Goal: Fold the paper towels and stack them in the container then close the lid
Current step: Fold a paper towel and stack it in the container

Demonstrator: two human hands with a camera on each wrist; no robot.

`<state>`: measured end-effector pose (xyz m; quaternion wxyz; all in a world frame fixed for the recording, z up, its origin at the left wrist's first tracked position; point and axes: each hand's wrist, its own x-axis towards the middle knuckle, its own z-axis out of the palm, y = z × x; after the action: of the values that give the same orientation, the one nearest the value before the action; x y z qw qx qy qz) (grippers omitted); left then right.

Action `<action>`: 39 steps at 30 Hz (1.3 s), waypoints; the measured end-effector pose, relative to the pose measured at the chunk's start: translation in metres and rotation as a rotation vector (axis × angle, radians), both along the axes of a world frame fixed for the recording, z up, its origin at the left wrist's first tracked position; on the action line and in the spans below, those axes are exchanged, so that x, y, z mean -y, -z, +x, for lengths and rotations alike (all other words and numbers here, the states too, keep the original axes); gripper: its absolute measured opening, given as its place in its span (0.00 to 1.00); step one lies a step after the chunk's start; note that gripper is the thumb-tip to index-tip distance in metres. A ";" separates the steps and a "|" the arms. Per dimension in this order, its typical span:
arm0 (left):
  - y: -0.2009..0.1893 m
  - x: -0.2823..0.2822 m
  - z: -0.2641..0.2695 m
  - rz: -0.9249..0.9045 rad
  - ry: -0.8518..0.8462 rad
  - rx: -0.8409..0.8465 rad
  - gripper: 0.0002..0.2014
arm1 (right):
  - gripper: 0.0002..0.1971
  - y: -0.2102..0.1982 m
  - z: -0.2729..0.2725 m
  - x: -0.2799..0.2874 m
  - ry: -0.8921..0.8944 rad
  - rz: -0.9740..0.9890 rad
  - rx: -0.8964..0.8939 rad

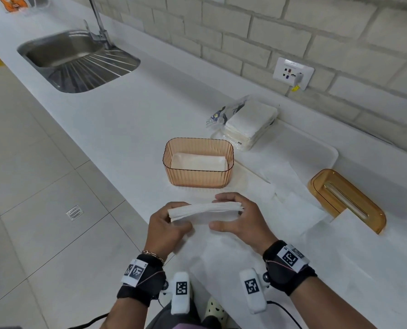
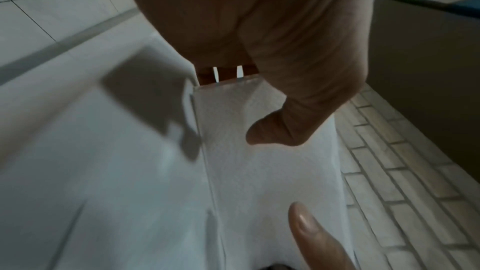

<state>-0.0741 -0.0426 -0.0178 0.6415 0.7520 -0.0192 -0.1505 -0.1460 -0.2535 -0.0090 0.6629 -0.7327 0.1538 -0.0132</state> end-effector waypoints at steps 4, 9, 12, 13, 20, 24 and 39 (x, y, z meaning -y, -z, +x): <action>-0.001 0.012 -0.003 0.012 -0.020 0.009 0.16 | 0.38 0.006 0.003 -0.007 0.059 -0.076 0.042; -0.005 0.010 0.001 -0.046 -0.048 0.015 0.14 | 0.28 0.002 0.003 0.001 0.067 -0.051 0.061; -0.004 0.010 0.002 -0.056 -0.012 -0.014 0.13 | 0.19 0.011 0.003 0.004 0.052 -0.056 0.013; -0.004 0.010 0.001 -0.049 -0.004 -0.010 0.11 | 0.17 0.012 0.004 0.004 0.045 -0.063 0.004; -0.005 0.012 0.009 -0.064 -0.033 0.001 0.16 | 0.13 0.007 0.008 0.007 0.007 -0.076 0.004; -0.001 0.009 0.013 -0.029 0.032 -0.061 0.16 | 0.12 0.011 0.012 0.009 0.000 -0.196 -0.041; -0.083 -0.005 0.125 0.136 0.086 0.054 0.03 | 0.07 -0.076 0.041 0.052 0.158 -0.012 -0.100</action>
<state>0.0507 -0.0381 0.0657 0.5812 0.7960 -0.0586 -0.1588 -0.1055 -0.3055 0.0673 0.6466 -0.7221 0.2441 -0.0298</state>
